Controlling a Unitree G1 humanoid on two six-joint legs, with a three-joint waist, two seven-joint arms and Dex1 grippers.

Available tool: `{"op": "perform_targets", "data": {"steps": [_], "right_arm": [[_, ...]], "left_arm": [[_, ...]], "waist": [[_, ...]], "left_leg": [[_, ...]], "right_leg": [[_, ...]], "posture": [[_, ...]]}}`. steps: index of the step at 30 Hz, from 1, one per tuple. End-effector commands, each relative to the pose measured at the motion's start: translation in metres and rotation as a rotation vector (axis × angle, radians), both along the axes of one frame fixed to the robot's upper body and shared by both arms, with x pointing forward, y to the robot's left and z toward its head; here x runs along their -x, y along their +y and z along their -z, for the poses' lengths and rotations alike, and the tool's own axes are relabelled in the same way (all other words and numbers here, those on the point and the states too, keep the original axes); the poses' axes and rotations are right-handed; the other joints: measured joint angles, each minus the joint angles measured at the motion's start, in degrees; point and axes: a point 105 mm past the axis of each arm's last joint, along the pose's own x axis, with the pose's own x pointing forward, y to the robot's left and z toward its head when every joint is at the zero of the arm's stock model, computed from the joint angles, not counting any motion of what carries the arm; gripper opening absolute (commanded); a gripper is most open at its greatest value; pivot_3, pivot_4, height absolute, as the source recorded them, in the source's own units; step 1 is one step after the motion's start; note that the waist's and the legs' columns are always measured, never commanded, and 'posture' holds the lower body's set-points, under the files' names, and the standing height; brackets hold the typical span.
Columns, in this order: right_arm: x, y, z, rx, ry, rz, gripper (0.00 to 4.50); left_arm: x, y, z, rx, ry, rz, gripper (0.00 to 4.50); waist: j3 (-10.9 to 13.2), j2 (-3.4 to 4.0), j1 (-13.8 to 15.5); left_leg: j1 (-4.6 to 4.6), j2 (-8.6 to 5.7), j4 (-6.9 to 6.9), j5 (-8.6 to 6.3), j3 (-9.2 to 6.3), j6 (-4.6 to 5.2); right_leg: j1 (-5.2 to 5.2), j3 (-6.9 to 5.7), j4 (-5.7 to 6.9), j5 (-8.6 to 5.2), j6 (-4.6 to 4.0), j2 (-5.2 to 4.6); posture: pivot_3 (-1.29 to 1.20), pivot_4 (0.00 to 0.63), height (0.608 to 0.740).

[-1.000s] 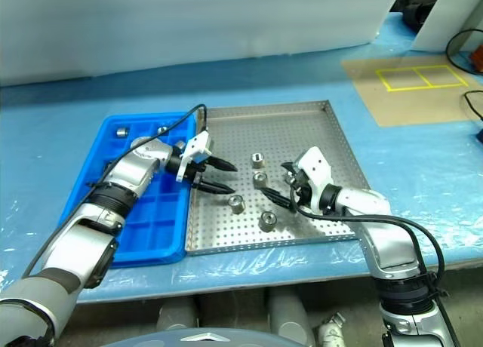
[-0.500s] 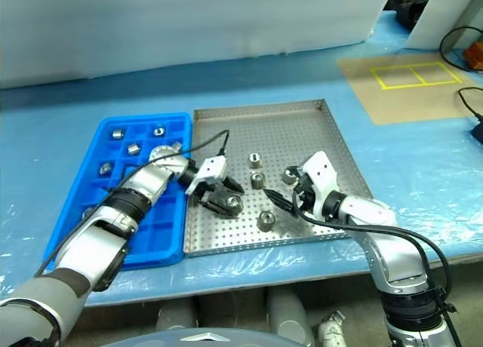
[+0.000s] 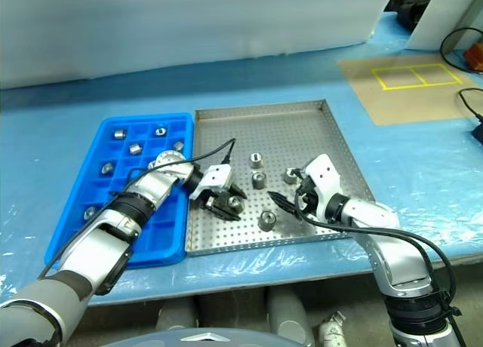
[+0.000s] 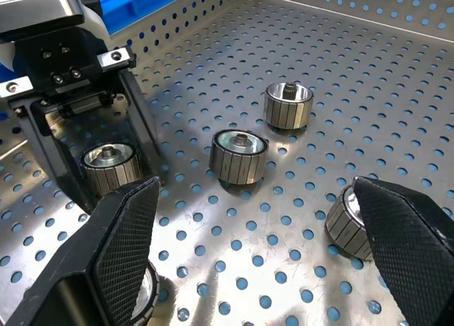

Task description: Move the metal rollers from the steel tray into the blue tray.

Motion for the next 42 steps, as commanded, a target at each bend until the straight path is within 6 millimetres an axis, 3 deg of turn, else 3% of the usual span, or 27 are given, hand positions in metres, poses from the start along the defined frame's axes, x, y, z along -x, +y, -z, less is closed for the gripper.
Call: {"op": "perform_targets", "data": {"steps": [1, 5, 10, 14, 19, 27, 31, 34, 39, 42], "right_arm": [[0.000, 0.003, -0.015, -0.007, -0.063, -0.019, 4.50], [-0.003, 0.003, -0.015, -0.007, -0.065, -0.018, 4.50], [-0.004, 0.004, -0.014, -0.001, -0.063, -0.024, 4.50], [-0.004, 0.007, -0.014, -0.007, -0.059, -0.043, 4.50], [-0.009, 0.013, -0.017, -0.015, -0.066, -0.077, 4.50], [-0.018, 0.037, -0.030, -0.042, -0.091, -0.227, 4.50], [-0.033, 0.060, -0.034, -0.043, -0.091, -0.361, 4.50], [-0.042, 0.069, -0.033, -0.032, -0.096, -0.413, 4.50], [-0.048, 0.104, -0.040, -0.040, -0.115, -0.597, 4.50], [-0.050, 0.118, -0.047, -0.045, -0.131, -0.675, 4.50]], "left_arm": [[-0.002, 0.001, 0.002, -0.022, -0.008, -0.002, 2.23], [-0.005, 0.004, 0.002, -0.029, -0.047, -0.018, 1.81], [-0.008, 0.002, -0.010, 0.025, -0.042, -0.031, 1.81], [-0.005, -0.005, -0.046, 0.171, 0.006, -0.011, 1.81], [-0.010, 0.007, -0.077, 0.241, 0.006, -0.045, 1.81], [-0.020, 0.052, -0.096, 0.224, -0.060, -0.176, 1.81], [-0.026, 0.097, -0.111, 0.188, -0.187, -0.344, 1.81], [-0.026, 0.115, -0.117, 0.194, -0.220, -0.430, 1.81], [-0.015, 0.162, -0.114, 0.230, -0.275, -0.694, 1.81], [-0.008, 0.168, -0.106, 0.266, -0.274, -0.782, 1.81]], "waist": [[0.0, 0.00, 0.0], [0.0, 0.00, 0.0], [0.0, 0.00, 0.0], [0.0, 0.00, 0.1], [0.0, 0.00, 0.1], [0.0, 0.01, 0.5], [0.0, -0.02, 0.5], [0.0, -0.01, 2.0], [0.0, 0.01, 3.7], [0.1, -0.01, 5.3]], "left_leg": [[0.00, 0.00, 0.00, -0.01, 0.00, 0.01], [-0.01, 0.00, -0.01, -0.01, 0.00, 0.02], [-0.01, 0.00, 0.00, -0.01, 0.00, 0.02], [-0.03, 0.00, -0.01, -0.01, 0.00, 0.02], [-0.08, 0.00, -0.08, 0.00, 0.02, -0.01], [-0.04, 0.00, -0.23, 0.12, 0.02, -0.21], [-0.09, 0.02, -0.25, 0.15, 0.03, -0.27], [-0.06, 0.17, -0.41, 0.30, -0.07, -0.53], [-0.14, 0.21, -0.50, 0.33, -0.08, -0.59], [-0.25, 0.33, -0.53, 0.33, -0.14, -0.59]], "right_leg": [[0.00, 0.00, -0.01, 0.00, 0.01, 0.00], [0.00, 0.00, -0.02, -0.01, 0.01, 0.00], [0.00, 0.00, -0.02, -0.01, 0.01, 0.00], [-0.10, 0.00, -0.02, -0.01, 0.02, 0.00], [-0.27, -0.01, -0.02, -0.01, 0.01, 0.01], [-0.29, -0.02, 0.00, -0.01, 0.01, 0.03], [-0.38, -0.04, 0.07, 0.00, 0.01, 0.02], [-0.53, -0.17, 0.15, -0.01, -0.01, 0.04], [-0.69, -0.28, 0.15, -0.03, -0.07, 0.03], [-0.71, -0.55, 0.17, -0.07, -0.13, 0.03]], "posture": [[-0.54, 0.150, 0.740], [-0.53, 0.150, 0.740], [-0.52, 0.150, 0.740], [-0.50, 0.150, 0.740], [-0.46, 0.150, 0.740], [-0.31, 0.150, 0.740], [-0.16, 0.150, 0.740], [-0.08, 0.150, 0.740], [0.07, 0.150, 0.740], [0.14, 0.150, 0.740]]}}
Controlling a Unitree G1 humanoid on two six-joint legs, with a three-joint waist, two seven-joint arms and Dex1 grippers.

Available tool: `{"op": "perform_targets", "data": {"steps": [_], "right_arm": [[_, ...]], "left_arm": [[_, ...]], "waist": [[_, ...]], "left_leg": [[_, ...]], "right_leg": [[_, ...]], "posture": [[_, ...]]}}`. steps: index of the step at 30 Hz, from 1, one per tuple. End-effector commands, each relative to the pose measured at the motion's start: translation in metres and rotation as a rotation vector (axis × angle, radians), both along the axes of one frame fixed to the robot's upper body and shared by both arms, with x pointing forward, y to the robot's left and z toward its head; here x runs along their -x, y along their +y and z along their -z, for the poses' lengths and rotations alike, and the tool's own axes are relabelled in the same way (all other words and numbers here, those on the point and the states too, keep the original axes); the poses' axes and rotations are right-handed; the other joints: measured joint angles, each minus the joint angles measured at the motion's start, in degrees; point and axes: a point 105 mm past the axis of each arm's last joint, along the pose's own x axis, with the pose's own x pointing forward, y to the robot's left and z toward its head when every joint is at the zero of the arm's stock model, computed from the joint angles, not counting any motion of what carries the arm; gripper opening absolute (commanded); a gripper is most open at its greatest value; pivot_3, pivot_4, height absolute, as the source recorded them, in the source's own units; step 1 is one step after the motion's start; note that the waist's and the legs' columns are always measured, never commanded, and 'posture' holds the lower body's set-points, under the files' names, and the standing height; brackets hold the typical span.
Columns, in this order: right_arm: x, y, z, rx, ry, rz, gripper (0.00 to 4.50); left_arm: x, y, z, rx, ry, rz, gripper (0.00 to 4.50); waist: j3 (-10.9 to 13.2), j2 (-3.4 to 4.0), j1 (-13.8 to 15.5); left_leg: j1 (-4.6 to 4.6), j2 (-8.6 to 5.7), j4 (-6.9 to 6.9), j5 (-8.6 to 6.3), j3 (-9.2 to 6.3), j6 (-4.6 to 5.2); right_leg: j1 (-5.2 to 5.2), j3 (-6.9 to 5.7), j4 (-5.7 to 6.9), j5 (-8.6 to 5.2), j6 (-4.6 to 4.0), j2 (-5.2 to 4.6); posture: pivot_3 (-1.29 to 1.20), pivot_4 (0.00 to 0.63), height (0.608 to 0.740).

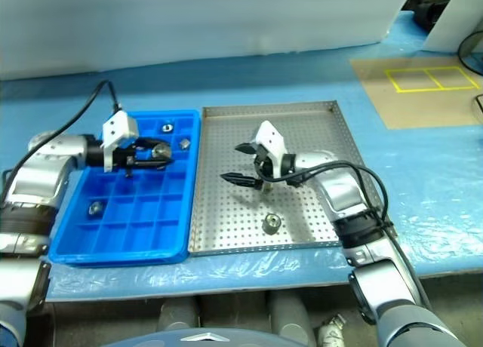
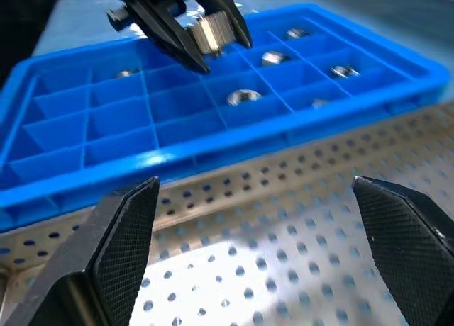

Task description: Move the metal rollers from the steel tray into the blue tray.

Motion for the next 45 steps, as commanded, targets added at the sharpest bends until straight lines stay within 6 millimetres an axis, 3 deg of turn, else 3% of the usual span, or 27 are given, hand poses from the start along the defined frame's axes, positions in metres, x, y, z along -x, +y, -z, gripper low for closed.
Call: {"op": "perform_targets", "data": {"steps": [1, 5, 12, 24, 31, 37, 41, 45], "right_arm": [[0.002, 0.015, -0.014, -0.017, -0.059, -0.098, 4.50], [0.001, 0.027, -0.021, -0.020, -0.081, -0.165, 4.50], [0.002, 0.035, -0.025, -0.027, -0.092, -0.222, 4.50], [0.001, 0.026, -0.018, -0.026, -0.083, -0.165, 4.50], [0.002, 0.025, -0.015, -0.027, -0.080, -0.146, 4.50], [0.000, 0.023, -0.015, -0.033, -0.079, -0.126, 4.50], [-0.006, 0.013, -0.018, -0.033, -0.092, -0.074, 4.50], [-0.013, -0.008, -0.021, -0.031, -0.105, 0.023, 4.50]], "left_arm": [[0.006, 0.000, -0.017, 0.054, -0.083, -0.057, 1.81], [0.010, 0.004, -0.002, 0.102, -0.052, -0.123, 1.81], [0.002, 0.019, 0.009, 0.112, -0.042, -0.209, 1.81], [-0.003, 0.018, 0.023, 0.098, 0.000, -0.198, 1.81], [-0.002, 0.017, 0.023, 0.089, 0.028, -0.181, 4.03], [-0.006, 0.003, 0.004, 0.144, -0.011, -0.137, 4.03], [-0.014, -0.023, -0.005, 0.194, -0.018, -0.053, 4.03], [-0.035, -0.048, -0.008, 0.204, -0.042, 0.000, 4.03]], "waist": [[0.0, -0.01, 1.1], [0.0, -0.01, 3.6], [0.0, -0.05, 4.1], [0.0, -0.05, 4.0], [0.0, -0.05, 3.7], [0.0, -0.05, 3.4], [0.0, -0.05, 3.6], [0.0, -0.05, 3.4]], "left_leg": [[-0.04, 0.04, 0.00, 0.00, -0.04, 0.00], [-0.17, 0.04, 0.05, 0.01, -0.08, -0.02], [-0.28, 0.08, 0.16, 0.09, -0.16, -0.13], [-0.35, 0.09, 0.14, 0.12, -0.24, -0.18], [-0.33, 0.09, 0.15, 0.14, -0.25, -0.21], [-0.33, 0.10, 0.15, 0.16, -0.25, -0.24], [-0.36, 0.08, 0.19, 0.18, -0.24, -0.27], [-0.36, 0.05, 0.27, 0.20, -0.24, -0.28]], "right_leg": [[-0.01, -0.07, 0.01, -0.01, -0.02, 0.00], [-0.01, -0.28, 0.04, -0.03, -0.05, -0.13], [0.00, -0.46, 0.14, -0.03, -0.05, -0.20], [-0.01, -0.90, 0.13, -0.03, -0.05, -0.18], [-0.01, -0.91, 0.17, -0.03, -0.06, -0.18], [-0.01, -0.91, 0.18, -0.03, -0.06, -0.17], [0.02, -0.90, 0.20, -0.03, -0.06, -0.24], [0.08, -0.88, 0.23, -0.02, -0.06, -0.25]], "posture": [[0.14, 0.150, 0.740], [0.19, 0.150, 0.740], [0.20, 0.150, 0.740], [0.15, 0.150, 0.740], [0.13, 0.150, 0.740], [0.10, 0.150, 0.740], [0.04, 0.150, 0.740], [-0.07, 0.150, 0.740]]}}
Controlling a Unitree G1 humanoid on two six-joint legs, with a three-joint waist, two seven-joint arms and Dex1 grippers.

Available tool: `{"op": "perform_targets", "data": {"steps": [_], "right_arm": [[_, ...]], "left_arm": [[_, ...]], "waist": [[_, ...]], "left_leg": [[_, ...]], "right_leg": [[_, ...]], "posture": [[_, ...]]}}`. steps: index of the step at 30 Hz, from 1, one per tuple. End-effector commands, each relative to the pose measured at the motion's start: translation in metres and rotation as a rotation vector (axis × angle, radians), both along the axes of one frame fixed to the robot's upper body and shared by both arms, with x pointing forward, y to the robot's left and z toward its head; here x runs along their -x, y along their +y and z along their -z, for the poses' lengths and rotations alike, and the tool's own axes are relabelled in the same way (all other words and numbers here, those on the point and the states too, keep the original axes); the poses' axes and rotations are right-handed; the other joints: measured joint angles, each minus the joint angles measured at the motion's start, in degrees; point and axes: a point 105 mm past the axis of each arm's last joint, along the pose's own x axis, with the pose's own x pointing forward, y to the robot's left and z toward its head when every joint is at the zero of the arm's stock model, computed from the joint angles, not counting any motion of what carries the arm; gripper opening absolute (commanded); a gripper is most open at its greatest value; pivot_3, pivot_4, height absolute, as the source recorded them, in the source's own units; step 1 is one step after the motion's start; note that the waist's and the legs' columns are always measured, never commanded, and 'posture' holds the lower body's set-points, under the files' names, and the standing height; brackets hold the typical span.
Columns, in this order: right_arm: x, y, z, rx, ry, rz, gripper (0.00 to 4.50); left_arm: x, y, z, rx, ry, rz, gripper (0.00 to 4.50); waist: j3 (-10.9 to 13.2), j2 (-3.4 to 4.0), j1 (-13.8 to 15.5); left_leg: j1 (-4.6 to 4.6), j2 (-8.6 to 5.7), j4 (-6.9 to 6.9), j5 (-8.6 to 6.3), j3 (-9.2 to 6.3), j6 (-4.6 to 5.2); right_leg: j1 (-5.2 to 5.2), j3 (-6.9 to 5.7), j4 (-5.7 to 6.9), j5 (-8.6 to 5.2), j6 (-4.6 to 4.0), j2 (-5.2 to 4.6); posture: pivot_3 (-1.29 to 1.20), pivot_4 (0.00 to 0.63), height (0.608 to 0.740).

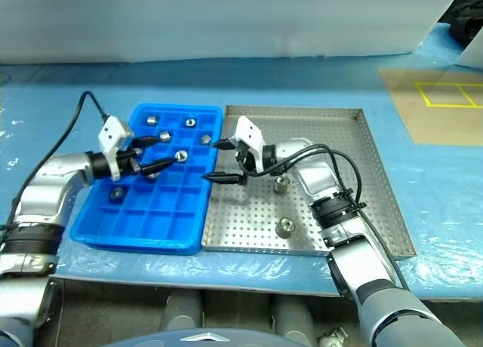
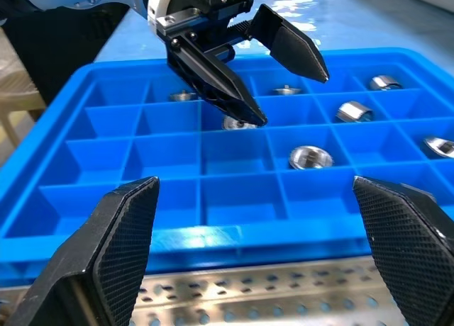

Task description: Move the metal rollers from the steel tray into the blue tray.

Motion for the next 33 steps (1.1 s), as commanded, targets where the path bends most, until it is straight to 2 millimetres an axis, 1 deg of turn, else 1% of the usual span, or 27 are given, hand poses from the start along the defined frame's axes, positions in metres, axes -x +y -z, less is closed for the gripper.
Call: {"op": "perform_targets", "data": {"steps": [1, 4, 5, 7, 8, 11, 12, 14, 16, 19, 24, 27, 31, 33], "right_arm": [[-0.005, -0.021, -0.017, -0.042, -0.053, 0.093, 4.50], [-0.006, -0.043, -0.019, -0.051, -0.060, 0.194, 4.50], [-0.005, -0.054, -0.019, -0.053, -0.062, 0.242, 4.50], [-0.002, -0.069, -0.017, -0.048, -0.068, 0.308, 4.50], [0.001, -0.076, -0.017, -0.052, -0.068, 0.345, 4.50], [0.012, -0.093, -0.015, -0.055, -0.065, 0.435, 4.50], [0.014, -0.096, -0.015, -0.056, -0.062, 0.455, 4.50], [0.023, -0.107, -0.012, -0.047, -0.060, 0.512, 4.50], [0.028, -0.113, -0.011, -0.047, -0.056, 0.549, 4.50], [0.039, -0.123, -0.009, -0.050, -0.048, 0.621, 4.50], [0.052, -0.129, -0.005, -0.049, -0.032, 0.684, 4.50], [0.056, -0.131, -0.003, -0.047, -0.026, 0.705, 4.50], [0.062, -0.132, -0.001, -0.048, -0.012, 0.722, 4.50], [0.064, -0.132, -0.001, -0.050, -0.007, 0.729, 4.50]], "left_arm": [[-0.016, -0.021, -0.009, -0.005, -0.046, 0.058, 4.03], [-0.026, -0.045, -0.012, -0.006, -0.041, 0.140, 4.03], [-0.029, -0.055, -0.012, -0.008, -0.035, 0.176, 4.03], [-0.033, -0.071, -0.011, -0.013, -0.029, 0.225, 4.03], [-0.034, -0.083, -0.011, -0.010, -0.020, 0.265, 4.03], [-0.030, -0.115, -0.007, -0.013, 0.007, 0.387, 4.03], [-0.029, -0.122, -0.006, -0.014, 0.013, 0.413, 4.03], [-0.023, -0.142, -0.002, -0.025, 0.025, 0.490, 4.03], [-0.019, -0.153, 0.001, -0.034, 0.033, 0.532, 4.03], [-0.008, -0.172, 0.010, -0.062, 0.066, 0.634, 4.03], [0.001, -0.183, 0.020, -0.095, 0.087, 0.704, 4.03], [0.002, -0.184, 0.022, -0.101, 0.093, 0.713, 4.03], [0.004, -0.183, 0.031, -0.117, 0.104, 0.714, 4.03], [0.005, -0.184, 0.032, -0.115, 0.102, 0.722, 4.03]], "waist": [[0.0, -0.01, -0.3], [0.0, -0.01, -0.8], [0.0, -0.01, -1.0], [0.0, -0.01, -1.5], [0.0, -0.01, -1.7], [0.0, -0.01, -2.9], [0.0, -0.01, -3.3], [0.0, -0.01, -4.3], [0.0, -0.01, -5.3], [0.0, -0.01, -6.7], [0.0, -0.02, -8.7], [0.0, -0.02, -9.8], [0.0, -0.02, -10.8], [0.0, -0.01, -11.2]], "left_leg": [[0.01, 0.00, 0.02, 0.01, 0.00, 0.01], [0.01, 0.00, 0.05, 0.03, 0.00, 0.03], [0.03, -0.01, 0.04, 0.03, 0.00, 0.04], [0.05, -0.04, 0.02, 0.04, 0.01, 0.05], [0.01, -0.10, 0.02, 0.03, 0.02, 0.06], [0.02, -0.22, -0.02, 0.01, 0.08, 0.10], [0.01, -0.31, -0.05, 0.00, 0.08, 0.13], [0.04, -0.38, -0.01, -0.06, 0.19, 0.24], [0.07, -0.41, 0.03, -0.09, 0.22, 0.28], [0.20, -0.48, 0.08, -0.10, 0.27, 0.31], [0.53, -0.73, 0.18, -0.27, 0.27, 0.60], [0.46, -0.80, 0.38, -0.51, 0.26, 1.01], [0.32, -0.87, 0.53, -0.70, 0.27, 1.32], [0.20, -0.88, 0.57, -0.76, 0.26, 1.42]], "right_leg": [[0.00, 0.04, 0.01, 0.01, 0.01, 0.01], [0.00, 0.17, 0.04, 0.02, 0.02, 0.11], [0.01, 0.26, 0.04, 0.02, 0.03, 0.12], [0.01, 0.47, 0.03, 0.05, 0.07, 0.16], [0.04, 0.59, 0.02, 0.08, 0.13, 0.18], [0.09, 0.93, -0.18, 0.14, 0.23, 0.24], [0.15, 1.06, -0.24, 0.17, 0.28, 0.24], [0.16, 1.25, -0.27, 0.21, 0.34, 0.23], [0.21, 1.32, -0.31, 0.22, 0.36, 0.22], [0.23, 1.45, -0.30, 0.26, 0.43, 0.23], [0.46, 1.68, -0.36, 0.27, 0.47, 0.18], [0.49, 1.71, -0.42, 0.28, 0.50, 0.12], [0.51, 1.70, -0.59, 0.28, 0.50, 0.08], [0.51, 1.68, -0.69, 0.28, 0.50, 0.04]], "posture": [[-0.08, 0.150, 0.740], [-0.15, 0.150, 0.740], [-0.21, 0.150, 0.740], [-0.25, 0.150, 0.740], [-0.30, 0.150, 0.740], [-0.39, 0.150, 0.740], [-0.42, 0.150, 0.740], [-0.47, 0.150, 0.740], [-0.51, 0.150, 0.740], [-0.59, 0.150, 0.740], [-0.65, 0.150, 0.740], [-0.66, 0.150, 0.740], [-0.67, 0.150, 0.740], [-0.68, 0.150, 0.740]]}}
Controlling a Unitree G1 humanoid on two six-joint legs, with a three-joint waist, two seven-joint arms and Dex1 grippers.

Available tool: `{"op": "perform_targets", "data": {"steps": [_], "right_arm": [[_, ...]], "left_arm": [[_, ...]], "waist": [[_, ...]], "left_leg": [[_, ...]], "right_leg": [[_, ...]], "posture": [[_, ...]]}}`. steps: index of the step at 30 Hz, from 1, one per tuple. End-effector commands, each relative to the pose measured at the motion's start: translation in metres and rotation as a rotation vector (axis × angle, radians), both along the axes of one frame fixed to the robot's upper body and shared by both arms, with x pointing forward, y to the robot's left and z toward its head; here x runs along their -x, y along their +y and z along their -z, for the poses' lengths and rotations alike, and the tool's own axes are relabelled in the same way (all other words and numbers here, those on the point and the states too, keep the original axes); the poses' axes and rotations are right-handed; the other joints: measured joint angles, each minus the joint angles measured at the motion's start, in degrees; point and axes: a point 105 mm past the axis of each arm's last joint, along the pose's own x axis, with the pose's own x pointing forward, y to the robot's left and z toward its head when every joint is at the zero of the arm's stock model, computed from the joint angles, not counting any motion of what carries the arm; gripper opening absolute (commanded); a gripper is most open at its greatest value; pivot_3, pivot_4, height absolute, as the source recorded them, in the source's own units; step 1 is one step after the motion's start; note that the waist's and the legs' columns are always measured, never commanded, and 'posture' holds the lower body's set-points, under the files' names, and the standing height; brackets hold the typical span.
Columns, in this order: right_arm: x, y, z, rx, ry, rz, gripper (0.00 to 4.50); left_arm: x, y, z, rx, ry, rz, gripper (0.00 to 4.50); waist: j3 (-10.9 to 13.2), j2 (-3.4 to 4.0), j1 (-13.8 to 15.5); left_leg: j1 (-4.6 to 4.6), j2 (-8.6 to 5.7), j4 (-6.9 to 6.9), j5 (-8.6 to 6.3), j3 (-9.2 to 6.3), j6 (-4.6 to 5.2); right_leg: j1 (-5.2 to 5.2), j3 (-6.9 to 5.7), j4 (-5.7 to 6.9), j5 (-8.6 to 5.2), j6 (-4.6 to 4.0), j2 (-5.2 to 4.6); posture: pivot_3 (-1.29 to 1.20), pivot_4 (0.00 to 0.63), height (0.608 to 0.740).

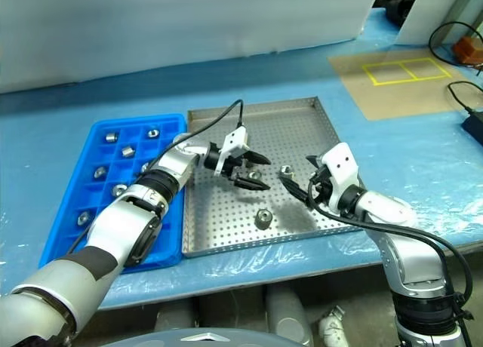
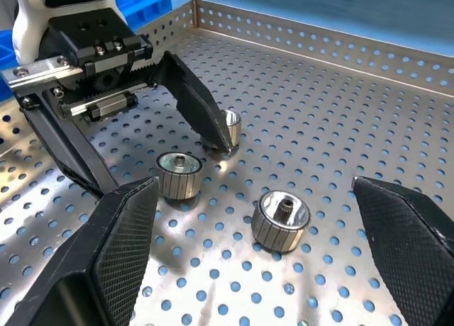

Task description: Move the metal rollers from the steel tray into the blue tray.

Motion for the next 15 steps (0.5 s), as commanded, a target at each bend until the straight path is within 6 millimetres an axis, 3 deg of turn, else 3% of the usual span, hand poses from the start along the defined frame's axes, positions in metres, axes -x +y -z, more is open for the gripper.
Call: {"op": "perform_targets", "data": {"steps": [1, 7, 11, 15], "right_arm": [[0.007, 0.000, -0.016, -0.004, -0.053, 0.001, 4.50], [0.030, 0.012, -0.020, 0.013, -0.023, -0.068, 4.50], [0.036, 0.012, -0.017, 0.012, 0.005, -0.062, 4.50], [0.045, 0.016, -0.013, -0.001, 0.042, -0.072, 4.50]], "left_arm": [[0.002, -0.004, -0.010, 0.028, -0.033, 0.033, 4.03], [0.001, 0.006, -0.026, 0.122, -0.027, 0.015, 4.03], [0.006, 0.019, -0.011, 0.071, -0.028, 0.015, 4.03], [0.020, 0.025, -0.011, 0.080, -0.013, 0.059, 4.03]], "waist": [[0.0, 0.01, -0.3], [0.0, 0.04, -0.4], [0.0, 0.05, -0.3], [0.0, 0.05, -0.2]], "left_leg": [[-0.05, 0.00, 0.00, -0.03, 0.00, 0.04], [-0.26, 0.00, -0.07, -0.06, 0.00, 0.21], [-0.15, 0.01, -0.19, -0.12, 0.01, 0.34], [-0.06, 0.00, -0.15, -0.15, 0.03, 0.26]], "right_leg": [[0.00, 0.00, -0.08, 0.01, 0.00, 0.00], [0.03, 0.01, -0.59, 0.11, 0.14, -0.02], [0.09, 0.00, -0.62, 0.11, 0.14, -0.01], [0.12, -0.05, -0.62, 0.11, 0.14, -0.08]], "posture": [[-0.68, 0.150, 0.740], [-0.66, 0.150, 0.740], [-0.65, 0.150, 0.740], [-0.63, 0.150, 0.740]]}}
